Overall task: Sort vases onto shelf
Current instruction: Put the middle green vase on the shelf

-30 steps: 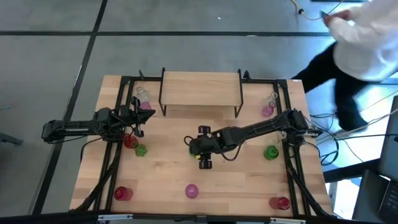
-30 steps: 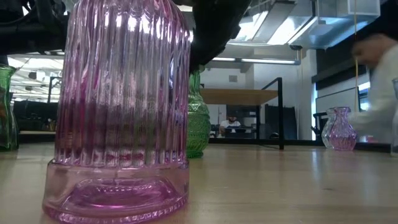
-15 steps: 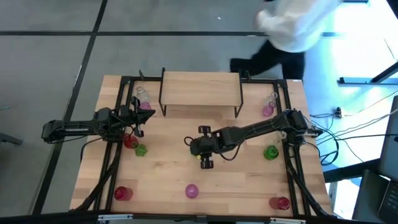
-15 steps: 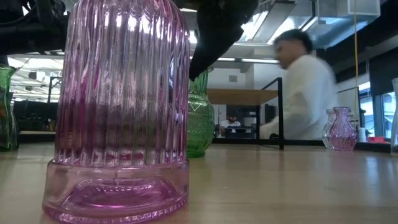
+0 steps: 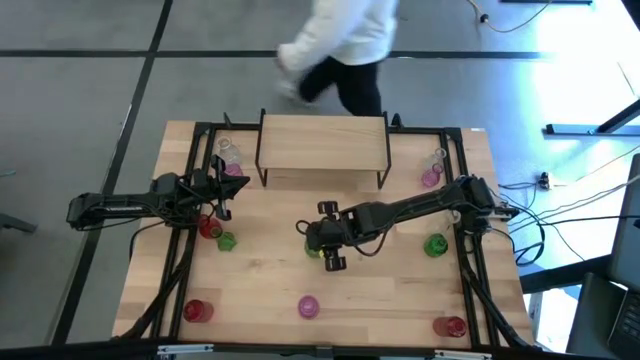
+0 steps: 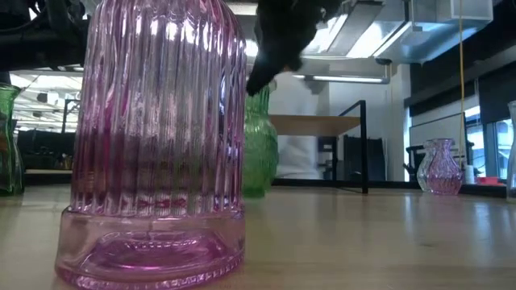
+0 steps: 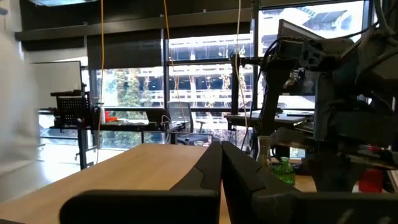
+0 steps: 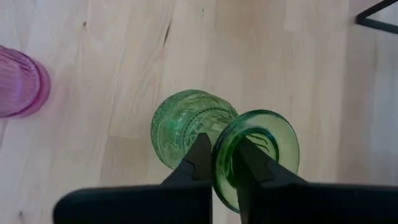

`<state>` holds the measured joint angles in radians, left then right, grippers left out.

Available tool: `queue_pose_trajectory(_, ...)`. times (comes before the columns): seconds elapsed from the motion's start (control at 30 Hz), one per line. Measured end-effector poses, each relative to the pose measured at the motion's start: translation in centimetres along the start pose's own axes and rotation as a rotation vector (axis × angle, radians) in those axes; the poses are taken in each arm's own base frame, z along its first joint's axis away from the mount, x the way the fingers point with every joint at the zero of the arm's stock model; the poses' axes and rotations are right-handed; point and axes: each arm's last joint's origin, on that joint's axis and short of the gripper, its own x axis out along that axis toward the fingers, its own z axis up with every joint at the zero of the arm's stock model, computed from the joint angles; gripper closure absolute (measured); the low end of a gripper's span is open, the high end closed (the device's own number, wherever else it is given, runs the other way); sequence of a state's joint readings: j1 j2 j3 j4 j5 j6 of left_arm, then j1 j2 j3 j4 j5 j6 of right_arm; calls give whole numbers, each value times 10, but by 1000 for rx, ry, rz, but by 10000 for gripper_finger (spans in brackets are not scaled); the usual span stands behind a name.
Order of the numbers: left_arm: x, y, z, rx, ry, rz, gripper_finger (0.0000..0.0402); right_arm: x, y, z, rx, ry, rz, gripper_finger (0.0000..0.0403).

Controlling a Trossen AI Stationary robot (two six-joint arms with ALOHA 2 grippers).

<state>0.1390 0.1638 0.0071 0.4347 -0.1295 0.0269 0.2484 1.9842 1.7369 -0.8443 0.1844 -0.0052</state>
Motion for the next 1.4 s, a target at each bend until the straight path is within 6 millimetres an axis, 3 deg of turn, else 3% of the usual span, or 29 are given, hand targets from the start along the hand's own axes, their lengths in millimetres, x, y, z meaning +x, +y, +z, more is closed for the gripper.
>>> queue_pose_trajectory(0.27,0,0,0,-11,-1,0,401,-46,-10,14,-2,-8,-41,391)
queue_pose_trajectory(0.43,0,0,0,-25,1,0,401,-89,-19,15,5,-24,-42,383)
queue_pose_trajectory(0.7,0,0,0,-26,-1,0,401,-150,-54,7,76,-81,-170,381)
queue_pose_trajectory(1.07,0,0,0,-28,0,0,401,-193,-127,-19,239,8,-335,380)
queue_pose_trajectory(1.4,0,0,0,-25,0,0,401,-192,-210,-58,447,144,-385,380)
